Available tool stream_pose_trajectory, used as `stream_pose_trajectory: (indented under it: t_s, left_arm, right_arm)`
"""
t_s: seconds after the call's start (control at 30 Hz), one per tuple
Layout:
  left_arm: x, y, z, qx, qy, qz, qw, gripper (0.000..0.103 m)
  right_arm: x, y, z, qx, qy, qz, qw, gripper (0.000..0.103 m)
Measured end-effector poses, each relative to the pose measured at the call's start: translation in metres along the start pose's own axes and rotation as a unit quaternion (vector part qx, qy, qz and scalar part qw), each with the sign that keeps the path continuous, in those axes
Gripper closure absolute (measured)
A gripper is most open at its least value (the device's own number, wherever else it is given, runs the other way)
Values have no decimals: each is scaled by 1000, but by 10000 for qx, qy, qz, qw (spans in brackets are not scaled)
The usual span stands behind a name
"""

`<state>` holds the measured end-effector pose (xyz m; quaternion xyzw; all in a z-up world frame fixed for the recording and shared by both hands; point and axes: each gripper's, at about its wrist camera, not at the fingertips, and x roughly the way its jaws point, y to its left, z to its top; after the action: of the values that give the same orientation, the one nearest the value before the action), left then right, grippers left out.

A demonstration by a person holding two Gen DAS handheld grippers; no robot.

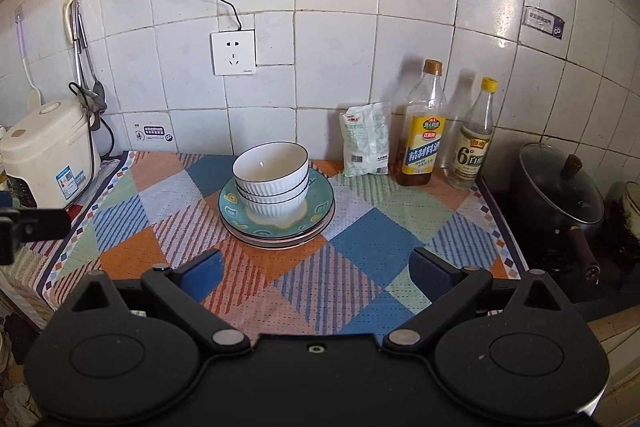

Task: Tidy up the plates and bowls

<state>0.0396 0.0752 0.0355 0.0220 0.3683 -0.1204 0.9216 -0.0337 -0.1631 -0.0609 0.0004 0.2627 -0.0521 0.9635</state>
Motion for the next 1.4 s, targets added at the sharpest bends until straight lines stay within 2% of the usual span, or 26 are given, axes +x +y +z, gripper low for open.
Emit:
stream_pose_trajectory:
  t_s: [0.17, 0.43, 0.67, 1.4]
  left_arm:
    - [14, 4, -2, -132, 330, 248, 9991, 0]
    - [19, -2, -5, -68, 232, 449, 9987, 0]
    - [22, -9, -8, -31, 367, 308, 9988, 0]
    - [35, -22, -6, 200, 434, 342, 9983, 0]
  right_arm:
    - [-2, -1, 2, -23, 12, -36, 10000, 2]
    - [0, 0, -3, -72, 243, -178, 9995, 2]
    - [0, -6, -8, 94, 231, -110, 9996, 2]
    - [7, -10, -13, 142, 252, -35, 9996, 2]
